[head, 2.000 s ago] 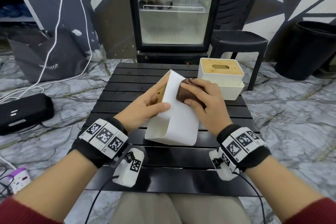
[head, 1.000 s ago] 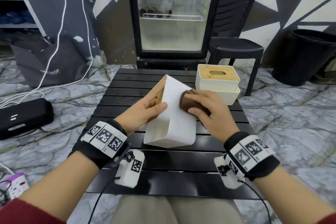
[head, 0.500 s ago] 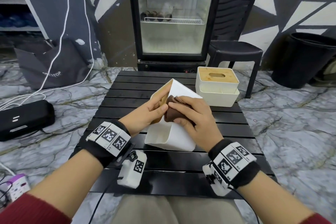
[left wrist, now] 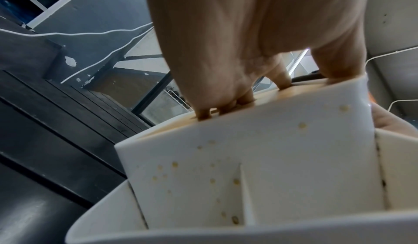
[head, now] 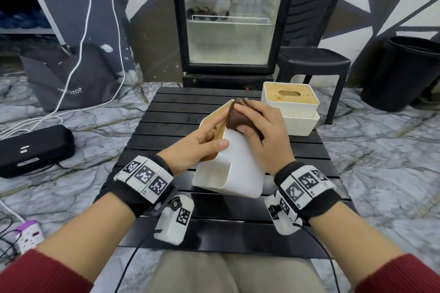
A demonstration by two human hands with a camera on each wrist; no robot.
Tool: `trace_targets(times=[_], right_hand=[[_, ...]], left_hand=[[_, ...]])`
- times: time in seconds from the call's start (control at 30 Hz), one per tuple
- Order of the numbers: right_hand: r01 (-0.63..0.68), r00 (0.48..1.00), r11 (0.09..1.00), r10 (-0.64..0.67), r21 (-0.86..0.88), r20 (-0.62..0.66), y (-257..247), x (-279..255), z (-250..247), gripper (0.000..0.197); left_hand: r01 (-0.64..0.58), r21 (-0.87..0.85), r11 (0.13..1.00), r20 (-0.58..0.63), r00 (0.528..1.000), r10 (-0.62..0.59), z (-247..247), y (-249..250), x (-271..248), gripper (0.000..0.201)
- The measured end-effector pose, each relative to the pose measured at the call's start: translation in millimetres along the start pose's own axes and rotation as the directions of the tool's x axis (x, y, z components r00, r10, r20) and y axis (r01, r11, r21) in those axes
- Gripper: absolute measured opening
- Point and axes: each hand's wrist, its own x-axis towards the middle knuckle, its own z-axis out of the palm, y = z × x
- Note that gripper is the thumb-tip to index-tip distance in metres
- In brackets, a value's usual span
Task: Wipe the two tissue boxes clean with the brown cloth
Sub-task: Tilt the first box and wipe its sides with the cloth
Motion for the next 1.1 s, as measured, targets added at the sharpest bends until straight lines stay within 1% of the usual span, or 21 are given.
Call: trace_targets(times=[0.13,0.2,0.37,0.47,0.63,0.73,0.83,0.9,0.97,1.0,1.1], right_hand=[[-0.101,0.995,0.995,0.101,-0.017,0.011,-3,8,0,0.036],[-0.151,0.988,0.988,0.152,-0.033,0.04,-4,12,-1,0.037],[-0.21,0.969,0.973,0.22,-0.09,0.113,-1,15,-5,0.039],[-0.244,0.956,0.964,0.258,-0.106,0.142,5,13,-9,0.033],[-0.275,0.943,0.953,0.293,-0.124,0.158,16,6,-13,0.029],[-0.286,0.938,0.951,0.302,-0.114,0.169,23,2,-15,0.03],[-0.315,0.924,0.941,0.333,-0.12,0.19,33,-1,-19,0.031],[-0.342,0.909,0.929,0.366,-0.144,0.199,38,-3,-22,0.031],[-0.338,0.911,0.931,0.361,-0.139,0.199,36,-6,-24,0.031],[-0.318,0.92,0.941,0.335,-0.115,0.201,31,-8,-25,0.031],[-0.188,0.952,0.982,0.19,-0.031,0.238,9,-17,-24,0.033]], left_hand=[[-0.032,-0.01,0.999,0.013,0.999,0.032,0,-3,-2,0.062],[0.014,-0.032,0.999,-0.007,1.0,-0.014,-1,-4,-3,0.065],[0.021,-0.035,0.999,-0.003,1.0,-0.021,-6,-6,-8,0.076],[0.023,-0.044,0.999,-0.021,0.999,-0.024,-8,-8,-9,0.077],[0.042,-0.089,0.995,-0.022,0.999,-0.044,-10,-8,-9,0.072],[0.029,-0.105,0.994,-0.013,0.999,-0.031,-10,-6,-9,0.065],[0.022,-0.139,0.99,-0.059,0.998,-0.031,-10,-5,-10,0.062],[0.002,-0.162,0.987,-0.104,0.994,-0.019,-10,-5,-10,0.066],[-0.013,-0.188,0.982,-0.149,0.989,-0.015,-10,-5,-10,0.071],[-0.02,-0.199,0.98,-0.174,0.985,-0.015,-10,-5,-10,0.071],[-0.013,-0.213,0.977,-0.253,0.967,-0.042,-14,-5,-7,0.066]])
